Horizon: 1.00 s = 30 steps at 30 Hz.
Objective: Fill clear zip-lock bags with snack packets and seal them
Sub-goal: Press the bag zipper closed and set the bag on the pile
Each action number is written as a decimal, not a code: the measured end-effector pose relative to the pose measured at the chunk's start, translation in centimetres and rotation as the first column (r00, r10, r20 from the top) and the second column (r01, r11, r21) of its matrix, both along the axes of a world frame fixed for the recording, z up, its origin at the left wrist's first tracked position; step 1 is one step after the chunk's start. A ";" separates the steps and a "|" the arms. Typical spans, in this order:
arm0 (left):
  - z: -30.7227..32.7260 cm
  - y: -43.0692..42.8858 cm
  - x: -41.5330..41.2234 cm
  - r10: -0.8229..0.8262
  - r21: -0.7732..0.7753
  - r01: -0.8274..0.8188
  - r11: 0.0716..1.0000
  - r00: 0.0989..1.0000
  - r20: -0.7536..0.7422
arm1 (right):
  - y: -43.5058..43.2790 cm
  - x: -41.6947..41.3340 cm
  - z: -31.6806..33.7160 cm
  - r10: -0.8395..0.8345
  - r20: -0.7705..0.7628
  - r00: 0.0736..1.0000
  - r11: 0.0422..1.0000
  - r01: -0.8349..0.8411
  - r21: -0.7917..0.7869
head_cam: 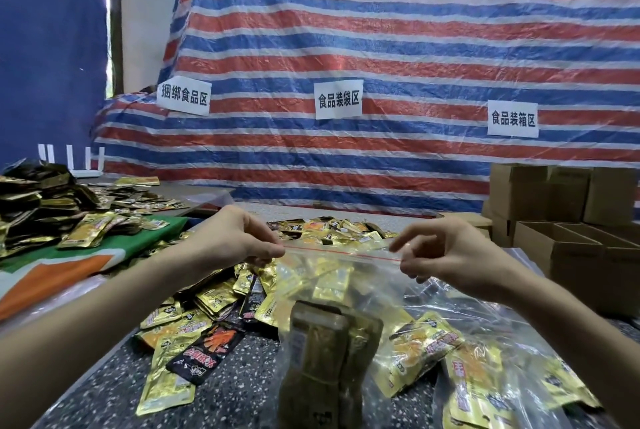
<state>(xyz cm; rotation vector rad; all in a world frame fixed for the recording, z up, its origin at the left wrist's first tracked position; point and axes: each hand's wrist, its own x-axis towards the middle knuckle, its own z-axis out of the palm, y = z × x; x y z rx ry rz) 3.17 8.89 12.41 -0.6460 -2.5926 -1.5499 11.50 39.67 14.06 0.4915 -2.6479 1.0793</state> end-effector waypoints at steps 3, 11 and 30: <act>0.1 0.1 0.2 0.028 -0.075 -0.032 0.997 0.998 -0.060 | 0.1 0.0 0.0 -0.008 0.011 1.000 0.998 0.009 -0.059; 0.2 1.0 2.2 -0.035 -0.161 -0.013 0.987 0.955 -0.295 | -1.0 1.1 0.2 0.022 -0.011 1.000 0.999 -0.021 0.045; 0.5 0.8 4.6 -0.101 -0.189 0.022 0.982 0.899 -0.426 | -9.8 -2.6 1.8 0.327 -0.063 0.943 0.916 -0.300 0.266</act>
